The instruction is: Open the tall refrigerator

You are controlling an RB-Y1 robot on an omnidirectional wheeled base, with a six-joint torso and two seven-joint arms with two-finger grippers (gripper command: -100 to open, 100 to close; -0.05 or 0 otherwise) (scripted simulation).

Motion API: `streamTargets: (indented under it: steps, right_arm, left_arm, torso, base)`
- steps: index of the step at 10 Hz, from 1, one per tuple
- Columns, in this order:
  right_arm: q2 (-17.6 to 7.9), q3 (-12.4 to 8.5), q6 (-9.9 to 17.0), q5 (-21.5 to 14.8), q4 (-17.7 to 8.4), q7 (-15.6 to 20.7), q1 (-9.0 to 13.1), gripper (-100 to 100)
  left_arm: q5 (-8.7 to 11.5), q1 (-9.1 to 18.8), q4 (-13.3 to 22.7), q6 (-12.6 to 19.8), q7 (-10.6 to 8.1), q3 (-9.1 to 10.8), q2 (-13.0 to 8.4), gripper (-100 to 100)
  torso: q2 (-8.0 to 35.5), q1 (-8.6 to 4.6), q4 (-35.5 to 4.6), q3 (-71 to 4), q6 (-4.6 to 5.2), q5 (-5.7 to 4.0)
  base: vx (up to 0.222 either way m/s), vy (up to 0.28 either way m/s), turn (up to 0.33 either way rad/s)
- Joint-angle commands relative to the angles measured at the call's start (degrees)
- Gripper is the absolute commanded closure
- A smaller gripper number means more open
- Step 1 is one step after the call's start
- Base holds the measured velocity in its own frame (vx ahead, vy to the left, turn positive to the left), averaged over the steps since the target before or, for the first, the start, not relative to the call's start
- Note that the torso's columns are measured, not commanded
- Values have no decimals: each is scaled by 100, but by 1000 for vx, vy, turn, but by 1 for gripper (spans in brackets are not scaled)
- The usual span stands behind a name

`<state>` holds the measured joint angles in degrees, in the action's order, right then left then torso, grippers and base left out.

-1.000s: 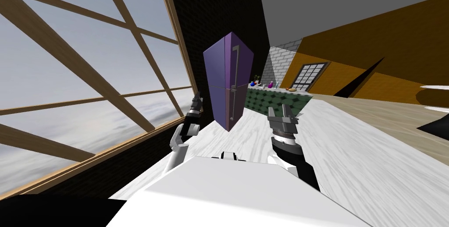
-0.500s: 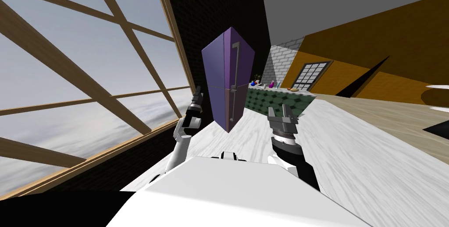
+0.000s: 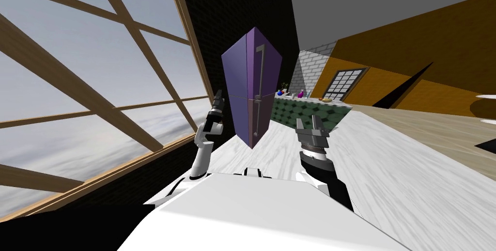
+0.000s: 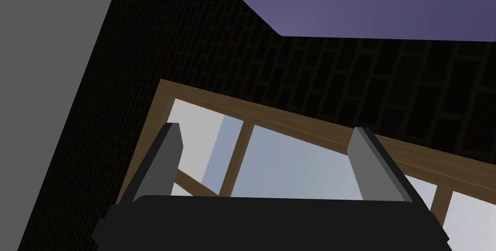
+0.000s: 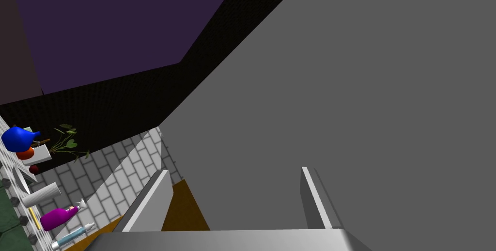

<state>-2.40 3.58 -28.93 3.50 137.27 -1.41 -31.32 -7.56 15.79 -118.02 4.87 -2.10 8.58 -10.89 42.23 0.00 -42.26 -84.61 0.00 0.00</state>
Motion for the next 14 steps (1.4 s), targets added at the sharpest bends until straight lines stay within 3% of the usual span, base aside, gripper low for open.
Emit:
streamTargets:
  steps: [1, 3, 4, 6, 7, 9, 10, 12, 13, 14]
  right_arm:
    - [0, 0, 0, 0, 0, 0, 0, 0]
    - [0, 0, 0, 0, 0, 0, 0, 0]
    - [0, 0, 0, 0, 0, 0, 1, 0]
    - [0, 0, 0, 0, 0, 0, 0, 0]
    - [0, 0, 0, 0, 0, 0, 1, 0]
    - [0, 0, 0, 0, 0, 0, 0, 0]
    - [0, 0, 0, 0, 0, 0, 1, 0]
    - [0, 0, 0, 0, 0, 0, 0, 0]
    - [0, 0, 0, 0, 0, 0, 1, 0]
    - [0, 0, 0, 0, 0, 0, 0, 0]
  left_arm:
    - [-36, 453, 192, 352, 80, 102, 7, -100]
    - [-36, 798, 192, 401, 80, 102, 7, -100]
    - [-53, 967, 357, 686, 143, 196, 5, -100]
    - [-53, 1343, 357, 754, 143, 196, 5, -100]
    - [-66, 1519, 534, 1032, 207, 289, 5, -100]
    - [-66, 1880, 534, 1110, 207, 289, 5, -100]
    - [-73, 2067, 723, 1366, 273, 378, 4, -100]
    - [-73, 2407, 723, 1468, 273, 378, 4, -100]
    - [-74, 2627, 922, 1762, 340, 464, 2, -100]
    - [-74, 2803, 922, 1828, 340, 464, 2, -100]
  torso:
    - [15, 2, -5, 9, 0, 0]
    - [2, -3, -1, 1, 0, 0]
    - [16, -6, -5, 10, 0, -2]
    - [1, -1, -1, 1, 0, -1]
    - [12, 5, -3, 7, 0, 2]
    - [0, -2, 0, 0, 0, -1]
    - [14, 2, -5, 9, 0, 0]
    - [3, -2, -1, 2, 0, 0]
    - [15, -3, -5, 9, 1, -1]
    - [6, -3, -3, 5, 0, 0]
  base:
    - [85, -2, 4]
    - [62, -16, 3]
    - [72, -31, 4]
    - [64, -17, 2]
    - [82, -21, 3]
    - [64, -15, 2]
    - [78, 1, -1]
    - [60, -14, 2]
    - [66, -16, -4]
    - [76, -20, -1]
